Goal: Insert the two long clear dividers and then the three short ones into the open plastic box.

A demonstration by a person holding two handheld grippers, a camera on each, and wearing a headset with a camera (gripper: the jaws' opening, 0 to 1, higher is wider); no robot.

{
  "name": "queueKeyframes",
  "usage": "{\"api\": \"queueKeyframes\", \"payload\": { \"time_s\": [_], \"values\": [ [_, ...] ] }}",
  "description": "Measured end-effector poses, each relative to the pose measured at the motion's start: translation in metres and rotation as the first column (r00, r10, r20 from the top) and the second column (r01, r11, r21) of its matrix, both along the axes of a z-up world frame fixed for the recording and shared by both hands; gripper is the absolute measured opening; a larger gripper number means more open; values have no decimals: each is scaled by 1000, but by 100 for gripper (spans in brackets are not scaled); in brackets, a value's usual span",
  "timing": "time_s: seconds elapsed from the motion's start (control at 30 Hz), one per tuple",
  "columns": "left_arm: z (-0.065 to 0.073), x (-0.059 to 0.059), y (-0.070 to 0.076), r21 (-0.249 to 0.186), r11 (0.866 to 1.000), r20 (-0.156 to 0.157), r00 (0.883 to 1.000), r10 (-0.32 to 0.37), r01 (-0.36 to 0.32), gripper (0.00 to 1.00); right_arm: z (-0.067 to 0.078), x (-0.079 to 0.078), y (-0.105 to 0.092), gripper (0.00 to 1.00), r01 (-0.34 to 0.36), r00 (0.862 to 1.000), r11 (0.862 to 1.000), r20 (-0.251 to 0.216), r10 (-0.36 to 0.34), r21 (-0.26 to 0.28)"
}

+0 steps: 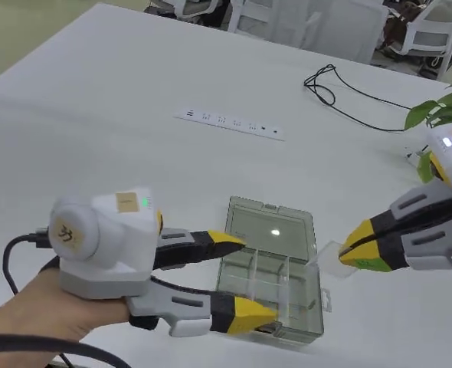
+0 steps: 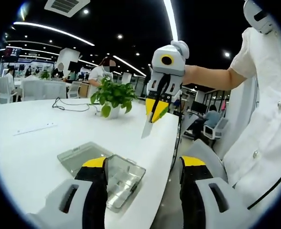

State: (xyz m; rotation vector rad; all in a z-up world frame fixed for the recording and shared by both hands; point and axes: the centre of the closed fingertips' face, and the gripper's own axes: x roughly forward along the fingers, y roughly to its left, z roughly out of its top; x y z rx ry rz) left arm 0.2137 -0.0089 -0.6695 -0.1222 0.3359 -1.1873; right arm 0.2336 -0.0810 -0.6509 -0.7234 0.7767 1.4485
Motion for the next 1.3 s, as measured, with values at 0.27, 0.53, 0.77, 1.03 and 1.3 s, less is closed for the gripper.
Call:
{"api": "queueKeyframes", "payload": {
  "time_s": [0.27, 0.53, 0.77, 1.03, 1.3],
  "values": [
    [-12, 2, 9, 20, 999, -32, 999, 27, -27, 72, -26, 11, -9, 2, -8, 1000, 998, 18, 10, -64],
    [-26, 4, 14, 48, 998, -47, 998, 48, -46, 86, -56, 22, -15, 2, -8, 1000, 994, 23, 11, -110],
    [-30, 8, 16, 53, 996, -49, 996, 69, -66, 95, -87, 31, -16, 2, -28, 999, 991, 12, 30, -133],
    [-33, 9, 16, 59, 995, -54, 995, 80, -77, 100, -107, 37, -15, 2, -38, 999, 987, -14, 36, -157],
    [-33, 11, 17, 45, 996, -67, 994, 86, -83, 100, -118, 39, -18, 2, -46, 999, 984, -29, 42, -172]
  ]
}}
